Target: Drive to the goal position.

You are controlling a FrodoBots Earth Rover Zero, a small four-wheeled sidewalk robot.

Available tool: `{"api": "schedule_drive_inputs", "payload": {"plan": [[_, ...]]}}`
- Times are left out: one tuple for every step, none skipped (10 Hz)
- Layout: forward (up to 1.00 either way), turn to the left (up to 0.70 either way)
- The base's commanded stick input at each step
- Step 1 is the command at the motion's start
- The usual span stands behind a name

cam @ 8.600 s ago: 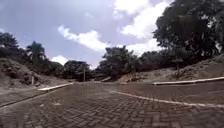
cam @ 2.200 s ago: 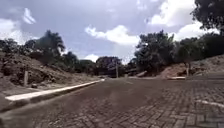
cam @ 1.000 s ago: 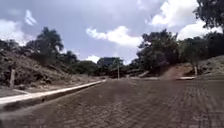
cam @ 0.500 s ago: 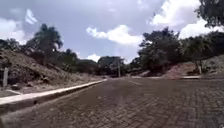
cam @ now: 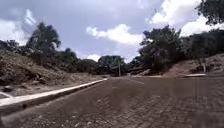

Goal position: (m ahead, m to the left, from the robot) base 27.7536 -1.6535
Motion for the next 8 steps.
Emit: {"api": "schedule_drive_inputs", "payload": {"plan": [[0.70, 0.00], [0.70, 0.00], [0.70, 0.00], [0.70, 0.00], [0.70, 0.00], [0.70, 0.00], [0.70, 0.00], [0.70, 0.00]]}}
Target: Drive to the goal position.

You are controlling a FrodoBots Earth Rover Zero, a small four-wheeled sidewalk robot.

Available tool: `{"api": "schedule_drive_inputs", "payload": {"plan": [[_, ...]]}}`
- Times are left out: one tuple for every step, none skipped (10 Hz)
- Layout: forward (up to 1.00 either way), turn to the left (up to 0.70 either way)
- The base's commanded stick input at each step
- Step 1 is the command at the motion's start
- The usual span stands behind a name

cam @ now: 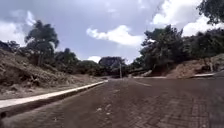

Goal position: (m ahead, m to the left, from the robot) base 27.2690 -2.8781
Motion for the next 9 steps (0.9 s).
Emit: {"api": "schedule_drive_inputs", "payload": {"plan": [[0.70, 0.00], [0.70, 0.00], [0.70, 0.00], [0.70, 0.00], [0.70, 0.00], [0.70, 0.00], [0.70, 0.00], [0.70, 0.00], [0.70, 0.00]]}}
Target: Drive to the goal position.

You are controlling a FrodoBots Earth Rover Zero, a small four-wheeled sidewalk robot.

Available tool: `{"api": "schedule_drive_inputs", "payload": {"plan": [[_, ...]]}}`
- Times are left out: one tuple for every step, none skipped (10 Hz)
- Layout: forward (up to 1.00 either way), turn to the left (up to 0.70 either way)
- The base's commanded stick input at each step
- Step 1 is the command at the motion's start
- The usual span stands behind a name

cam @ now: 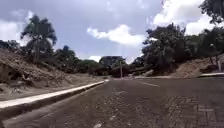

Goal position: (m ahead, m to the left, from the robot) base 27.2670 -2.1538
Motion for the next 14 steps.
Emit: {"api": "schedule_drive_inputs", "payload": {"plan": [[0.70, 0.00], [0.70, 0.00], [0.70, 0.00], [0.70, 0.00], [0.70, -0.17], [0.70, -0.08], [0.70, 0.00], [0.70, 0.00], [0.70, 0.00], [0.70, 0.00], [0.70, 0.00], [0.70, 0.00], [0.70, 0.00], [0.70, 0.00]]}}
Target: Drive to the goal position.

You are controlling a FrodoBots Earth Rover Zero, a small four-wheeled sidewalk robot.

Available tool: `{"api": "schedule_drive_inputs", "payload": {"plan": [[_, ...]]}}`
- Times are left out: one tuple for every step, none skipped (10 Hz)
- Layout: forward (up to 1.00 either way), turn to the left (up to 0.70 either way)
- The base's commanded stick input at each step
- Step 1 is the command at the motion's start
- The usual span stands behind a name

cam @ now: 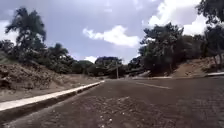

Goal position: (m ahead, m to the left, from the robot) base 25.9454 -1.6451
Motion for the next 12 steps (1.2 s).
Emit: {"api": "schedule_drive_inputs", "payload": {"plan": [[0.70, 0.00], [0.70, 0.00], [0.70, 0.00], [0.70, 0.00], [0.70, 0.00], [0.70, 0.00], [0.70, 0.00], [0.70, 0.00], [0.70, 0.00], [0.70, 0.00], [0.70, 0.00], [0.70, 0.00]]}}
